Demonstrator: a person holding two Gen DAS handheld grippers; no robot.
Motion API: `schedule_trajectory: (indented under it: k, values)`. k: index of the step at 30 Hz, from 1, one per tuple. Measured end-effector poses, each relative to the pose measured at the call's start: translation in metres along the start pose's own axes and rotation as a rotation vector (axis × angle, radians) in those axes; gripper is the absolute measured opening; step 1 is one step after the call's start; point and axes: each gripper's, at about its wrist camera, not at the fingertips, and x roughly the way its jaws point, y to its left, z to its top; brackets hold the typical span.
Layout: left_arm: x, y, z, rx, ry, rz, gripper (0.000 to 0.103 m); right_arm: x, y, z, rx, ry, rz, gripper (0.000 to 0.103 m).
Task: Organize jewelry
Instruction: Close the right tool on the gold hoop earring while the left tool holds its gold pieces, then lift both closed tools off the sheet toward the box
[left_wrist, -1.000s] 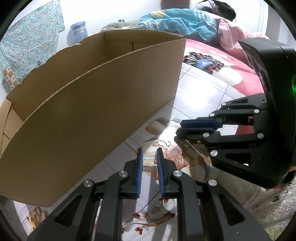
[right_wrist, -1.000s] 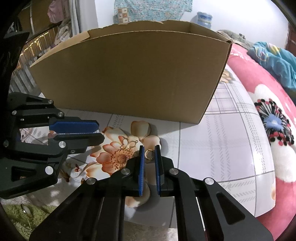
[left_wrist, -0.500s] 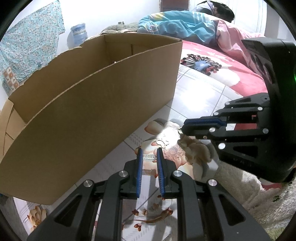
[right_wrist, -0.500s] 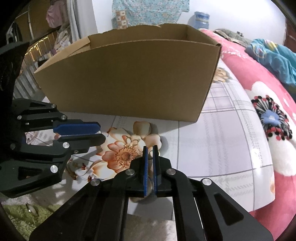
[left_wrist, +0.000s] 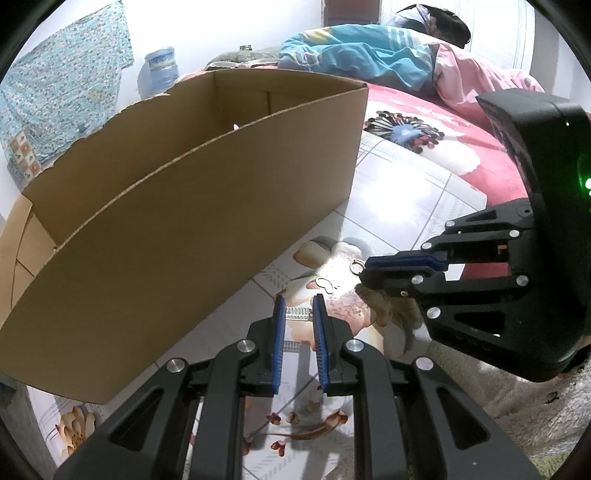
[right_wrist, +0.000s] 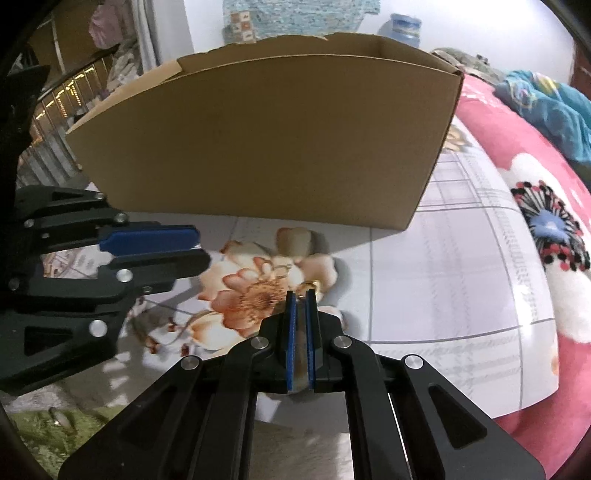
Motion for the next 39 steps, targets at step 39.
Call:
schedule_trajectory:
  k: [39]
  values:
    - [0.005, 0.002, -0.002, -0.012, 0.01, 0.006, 0.014, 0.023, 0.009, 0.001, -0.173, -0.024, 0.057, 0.01]
